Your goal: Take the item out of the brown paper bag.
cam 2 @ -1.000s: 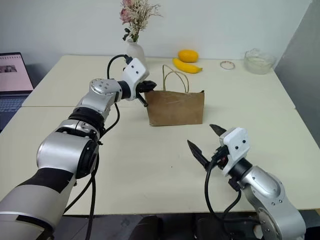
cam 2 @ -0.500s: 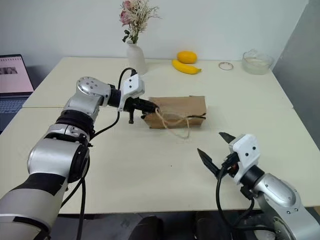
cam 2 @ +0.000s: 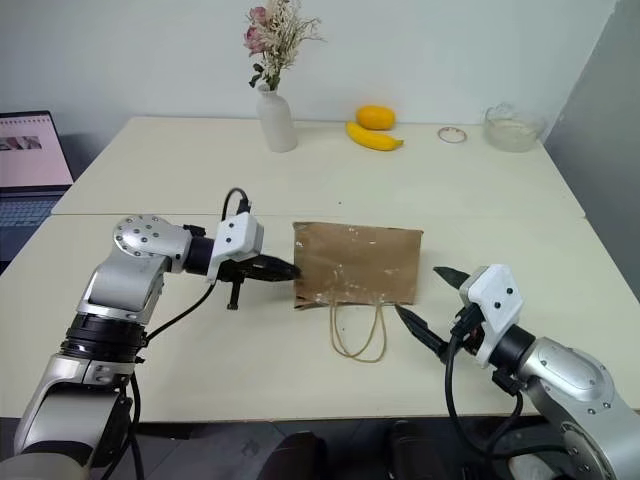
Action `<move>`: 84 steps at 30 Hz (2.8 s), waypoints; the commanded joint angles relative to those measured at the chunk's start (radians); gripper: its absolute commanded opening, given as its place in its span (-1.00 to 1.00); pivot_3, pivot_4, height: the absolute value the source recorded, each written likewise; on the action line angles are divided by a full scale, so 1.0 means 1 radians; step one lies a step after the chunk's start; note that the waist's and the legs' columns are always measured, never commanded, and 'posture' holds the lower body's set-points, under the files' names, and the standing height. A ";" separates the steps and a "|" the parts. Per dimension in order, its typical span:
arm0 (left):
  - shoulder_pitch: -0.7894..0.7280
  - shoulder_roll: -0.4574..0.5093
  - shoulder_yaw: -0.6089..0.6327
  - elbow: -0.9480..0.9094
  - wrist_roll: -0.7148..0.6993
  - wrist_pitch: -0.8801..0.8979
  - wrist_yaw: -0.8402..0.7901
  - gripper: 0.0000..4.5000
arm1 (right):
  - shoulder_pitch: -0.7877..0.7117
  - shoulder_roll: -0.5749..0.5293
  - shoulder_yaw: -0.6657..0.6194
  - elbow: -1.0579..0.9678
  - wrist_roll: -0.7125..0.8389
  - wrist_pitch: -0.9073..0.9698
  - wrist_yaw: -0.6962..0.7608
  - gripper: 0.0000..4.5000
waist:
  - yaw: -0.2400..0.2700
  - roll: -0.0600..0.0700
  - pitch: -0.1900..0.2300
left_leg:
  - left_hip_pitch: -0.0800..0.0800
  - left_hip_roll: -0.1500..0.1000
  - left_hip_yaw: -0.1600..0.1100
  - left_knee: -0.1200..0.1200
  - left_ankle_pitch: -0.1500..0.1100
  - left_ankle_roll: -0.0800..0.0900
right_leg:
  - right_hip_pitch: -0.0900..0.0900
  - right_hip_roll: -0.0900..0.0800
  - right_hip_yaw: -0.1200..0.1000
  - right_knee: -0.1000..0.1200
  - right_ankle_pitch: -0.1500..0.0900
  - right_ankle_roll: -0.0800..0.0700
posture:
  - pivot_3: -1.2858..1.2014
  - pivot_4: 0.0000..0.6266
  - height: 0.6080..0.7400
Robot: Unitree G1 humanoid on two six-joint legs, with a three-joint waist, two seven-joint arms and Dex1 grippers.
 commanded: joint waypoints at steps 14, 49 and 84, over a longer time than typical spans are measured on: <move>0.115 -0.020 -0.193 0.015 0.113 -0.643 0.042 0.21 | 0.034 -0.171 0.104 -0.024 0.013 -0.025 0.141 1.00 | 0.014 0.000 0.000 | -0.001 -0.001 0.001 0.001 0.000 0.000 | 0.000 0.000 -0.001 -0.001 0.000 0.000 | 0.03 -0.52 1.00; 0.028 -0.232 -0.235 0.035 0.022 -0.414 0.252 -1.00 | -0.031 -0.252 0.252 -0.009 -0.084 0.027 0.113 1.00 | 0.014 0.000 0.000 | -0.002 0.000 0.002 0.001 0.000 0.000 | 0.000 0.000 -0.002 -0.001 0.000 0.000 | 0.03 -0.52 1.00; -0.176 -0.306 -0.078 0.026 -0.057 -0.035 0.485 -1.00 | -0.292 -0.037 0.695 0.389 -0.603 -0.140 0.109 -0.99 | 0.013 0.000 0.000 | -0.001 -0.001 0.000 0.001 0.000 0.000 | 0.000 0.000 -0.002 0.000 0.000 0.000 | 0.03 -0.52 1.00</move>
